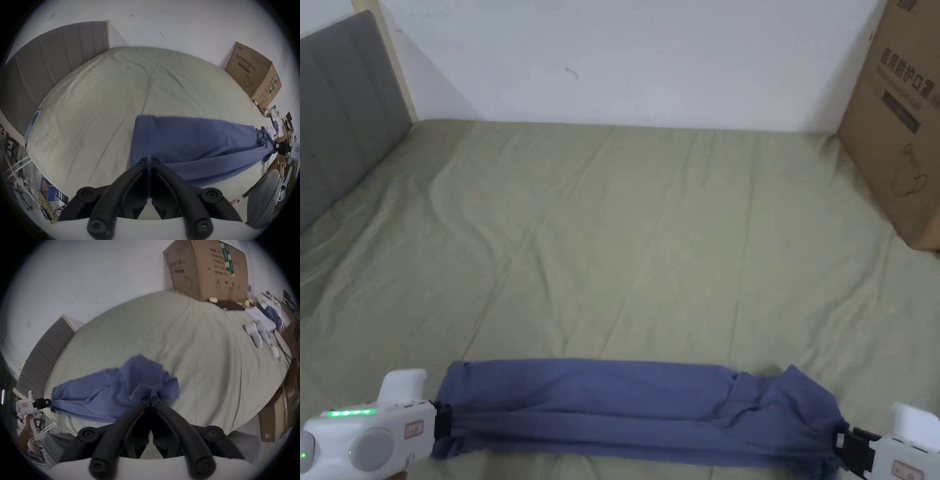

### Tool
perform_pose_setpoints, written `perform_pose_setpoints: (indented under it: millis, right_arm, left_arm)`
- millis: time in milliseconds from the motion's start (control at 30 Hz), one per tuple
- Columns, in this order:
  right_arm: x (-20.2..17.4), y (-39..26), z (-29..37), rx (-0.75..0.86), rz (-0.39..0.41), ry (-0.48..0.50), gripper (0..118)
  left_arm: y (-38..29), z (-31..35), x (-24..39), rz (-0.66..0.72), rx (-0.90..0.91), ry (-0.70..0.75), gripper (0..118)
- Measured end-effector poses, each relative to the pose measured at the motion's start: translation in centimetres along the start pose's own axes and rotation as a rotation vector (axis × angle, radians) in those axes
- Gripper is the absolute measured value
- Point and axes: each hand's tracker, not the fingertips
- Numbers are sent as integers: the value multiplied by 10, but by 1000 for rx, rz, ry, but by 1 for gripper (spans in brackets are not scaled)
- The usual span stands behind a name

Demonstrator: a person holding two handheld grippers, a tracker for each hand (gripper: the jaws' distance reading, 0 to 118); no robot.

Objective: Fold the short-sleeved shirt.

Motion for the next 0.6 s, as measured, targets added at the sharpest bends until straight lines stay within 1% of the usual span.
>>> perform_pose_setpoints:
  millis: [33, 167, 233, 267, 300, 333, 367, 400, 433, 467, 533, 600]
  right_arm:
    - [11, 0, -10, -8, -5, -13, 1]
    - [14, -2, -14, -13, -17, -25, 1]
    - [10, 5, -5, 8, 3, -17, 1]
    - [7, 10, 3, 26, 15, -6, 6]
    - [3, 16, 12, 56, 29, 2, 18]
    - [-1, 23, 20, 95, 39, 10, 34]
    - [-5, 30, 28, 126, 47, 18, 58]
    - [-9, 38, 35, 155, 57, 29, 78]
    - [-17, 46, 46, 198, 66, 38, 91]
    - [-25, 56, 55, 245, 81, 47, 98]
    - [-41, 75, 73, 328, 108, 64, 99]
    - [-61, 89, 90, 412, 139, 76, 99]
  left_arm:
    - [-5, -3, 0, 3, -11, 10, 2]
    - [-13, -7, 3, 22, -51, 0, 3]
    - [-10, -3, 3, 36, -37, -3, 3]
    - [-7, 2, 2, 61, -19, -26, 5]
    - [-2, 6, 0, 113, -15, -65, 9]
    - [3, 11, -1, 149, -13, -93, 22]
    - [8, 17, -1, 197, -1, -123, 50]
    - [11, 23, 0, 226, 17, -140, 69]
    - [18, 32, 1, 244, 57, -162, 81]
    - [26, 44, 3, 229, 130, -185, 83]
    - [42, 60, 7, 200, 210, -221, 83]
    - [59, 82, 18, 156, 310, -222, 83]
